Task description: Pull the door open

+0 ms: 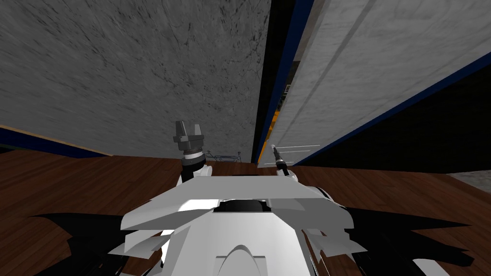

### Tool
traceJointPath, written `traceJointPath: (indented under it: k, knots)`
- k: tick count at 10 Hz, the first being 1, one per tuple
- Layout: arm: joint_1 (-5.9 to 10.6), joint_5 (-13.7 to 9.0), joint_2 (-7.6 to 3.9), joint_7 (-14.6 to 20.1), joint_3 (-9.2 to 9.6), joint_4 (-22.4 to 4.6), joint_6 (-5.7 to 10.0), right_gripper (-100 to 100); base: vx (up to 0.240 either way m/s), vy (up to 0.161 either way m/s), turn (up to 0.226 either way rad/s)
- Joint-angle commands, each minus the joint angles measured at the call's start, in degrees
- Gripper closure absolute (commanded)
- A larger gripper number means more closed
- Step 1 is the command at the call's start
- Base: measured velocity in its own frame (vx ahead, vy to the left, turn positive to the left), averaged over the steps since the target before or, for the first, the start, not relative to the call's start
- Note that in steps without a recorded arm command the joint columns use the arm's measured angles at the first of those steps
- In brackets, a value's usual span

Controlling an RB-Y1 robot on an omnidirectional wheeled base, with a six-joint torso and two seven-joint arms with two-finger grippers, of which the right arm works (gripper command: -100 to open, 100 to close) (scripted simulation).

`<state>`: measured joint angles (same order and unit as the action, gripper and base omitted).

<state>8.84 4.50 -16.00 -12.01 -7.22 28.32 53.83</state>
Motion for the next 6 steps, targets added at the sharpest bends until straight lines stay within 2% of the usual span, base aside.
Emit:
traceJointPath:
  k: [1, 2, 5, 6]
  knots:
    - [-0.54, -0.37, 0.72, 2.42, 0.8, 1.14, -0.46, 100, -0.043, -0.033, 0.049]
    - [-0.58, -1.39, 0.67, 4.18, 1.25, 1.25, -0.57, 100, -0.048, -0.026, 0.068]
    - [-0.61, -2.42, 0.62, 7.17, 1.7, 1.35, -0.69, 100, -0.037, -0.021, 0.049]
    - [-0.65, -3.45, 0.57, 9.31, 2.16, 1.46, -0.8, 100, -0.034, -0.019, 0.062]
